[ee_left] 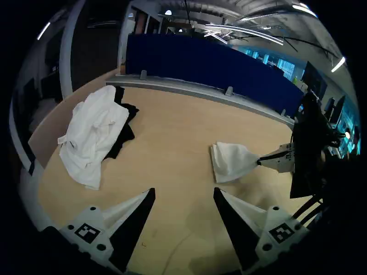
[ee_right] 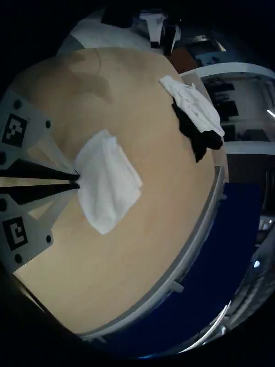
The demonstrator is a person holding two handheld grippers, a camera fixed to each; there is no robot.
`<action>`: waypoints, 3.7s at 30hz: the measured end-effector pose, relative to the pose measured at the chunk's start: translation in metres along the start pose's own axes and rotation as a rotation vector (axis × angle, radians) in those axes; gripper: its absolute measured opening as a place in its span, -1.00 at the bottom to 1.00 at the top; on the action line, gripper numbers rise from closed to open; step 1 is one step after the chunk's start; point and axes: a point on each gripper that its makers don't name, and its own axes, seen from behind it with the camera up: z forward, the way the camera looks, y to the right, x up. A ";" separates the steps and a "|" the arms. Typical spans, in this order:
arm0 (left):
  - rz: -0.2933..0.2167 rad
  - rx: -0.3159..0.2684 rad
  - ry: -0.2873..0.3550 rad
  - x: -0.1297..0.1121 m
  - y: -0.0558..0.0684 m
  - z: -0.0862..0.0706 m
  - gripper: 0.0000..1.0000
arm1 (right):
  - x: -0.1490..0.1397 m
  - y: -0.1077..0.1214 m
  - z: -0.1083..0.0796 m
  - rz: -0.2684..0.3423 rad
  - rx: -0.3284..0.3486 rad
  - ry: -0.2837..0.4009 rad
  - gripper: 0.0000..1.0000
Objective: Fold towel
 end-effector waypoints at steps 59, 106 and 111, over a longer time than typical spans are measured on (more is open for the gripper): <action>0.098 -0.134 0.015 0.035 0.069 0.019 0.88 | 0.016 0.246 -0.232 0.079 -0.394 0.142 -0.89; 0.178 -0.179 -0.016 0.028 0.122 0.023 0.88 | -0.246 0.275 -0.290 0.400 -0.550 -0.099 -0.89; 0.182 -0.174 -0.013 0.027 0.122 0.020 0.88 | -0.272 0.269 -0.285 0.445 -0.554 -0.130 -0.89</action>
